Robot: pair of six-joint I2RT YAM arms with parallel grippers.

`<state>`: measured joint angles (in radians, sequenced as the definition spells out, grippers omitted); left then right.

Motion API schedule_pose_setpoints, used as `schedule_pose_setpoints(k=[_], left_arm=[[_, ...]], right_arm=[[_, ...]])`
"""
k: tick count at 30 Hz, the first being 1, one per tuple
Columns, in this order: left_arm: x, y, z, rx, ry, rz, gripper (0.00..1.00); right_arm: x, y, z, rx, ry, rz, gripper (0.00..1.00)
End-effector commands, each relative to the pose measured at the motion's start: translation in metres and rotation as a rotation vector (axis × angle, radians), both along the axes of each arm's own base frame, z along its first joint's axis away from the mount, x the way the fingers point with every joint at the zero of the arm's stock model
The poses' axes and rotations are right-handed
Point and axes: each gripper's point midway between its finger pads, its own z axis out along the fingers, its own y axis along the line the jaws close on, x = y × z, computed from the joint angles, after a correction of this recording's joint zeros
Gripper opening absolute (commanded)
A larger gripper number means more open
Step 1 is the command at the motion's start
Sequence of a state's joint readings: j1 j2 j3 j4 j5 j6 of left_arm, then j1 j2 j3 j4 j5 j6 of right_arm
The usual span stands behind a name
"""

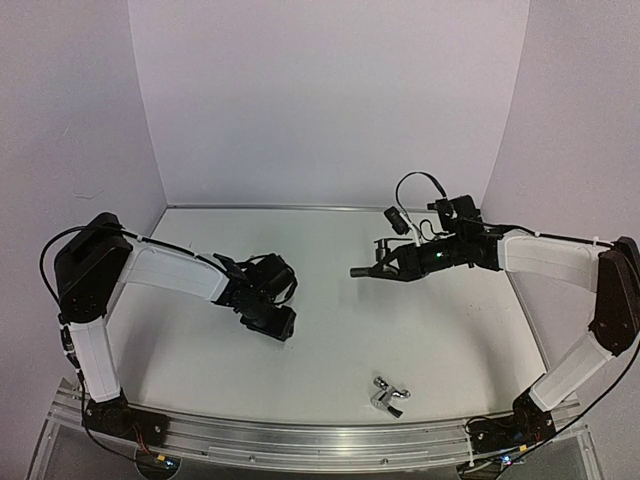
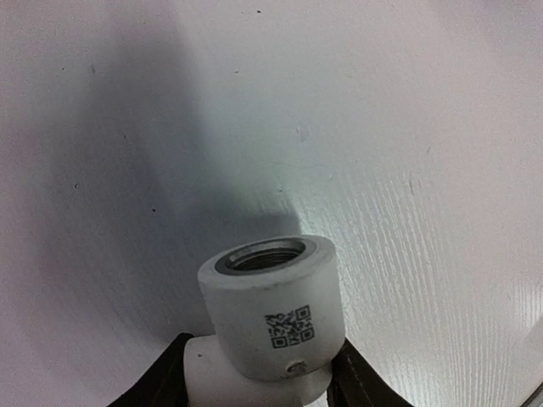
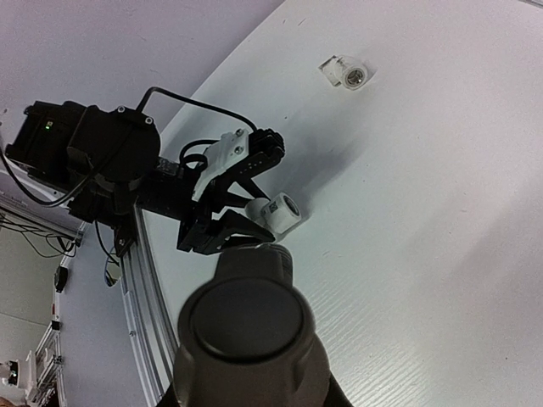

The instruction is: Install the water faucets

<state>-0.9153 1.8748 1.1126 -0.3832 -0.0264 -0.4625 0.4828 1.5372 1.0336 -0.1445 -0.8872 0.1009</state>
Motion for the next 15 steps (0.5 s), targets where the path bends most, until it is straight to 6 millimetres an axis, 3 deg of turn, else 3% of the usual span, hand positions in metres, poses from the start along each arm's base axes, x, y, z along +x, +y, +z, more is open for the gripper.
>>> schedule_pose_setpoints(k=[1, 8, 12, 15], left_arm=[[0.009, -0.006, 0.013, -0.030, -0.036, -0.010, 0.43], [0.005, -0.012, 0.037, -0.067, -0.070, -0.102, 0.22], [-0.018, -0.025, 0.073, -0.194, -0.082, -0.277, 0.15], [-0.051, -0.035, 0.107, -0.337, -0.047, -0.450, 0.16]], right_arm=[[0.001, 0.005, 0.016, 0.037, -0.049, 0.027, 0.00], [-0.004, 0.005, 0.019, 0.051, -0.045, 0.050, 0.00], [-0.017, 0.006, 0.025, 0.074, -0.032, 0.110, 0.00], [-0.035, 0.006, 0.027, 0.094, -0.017, 0.188, 0.00]])
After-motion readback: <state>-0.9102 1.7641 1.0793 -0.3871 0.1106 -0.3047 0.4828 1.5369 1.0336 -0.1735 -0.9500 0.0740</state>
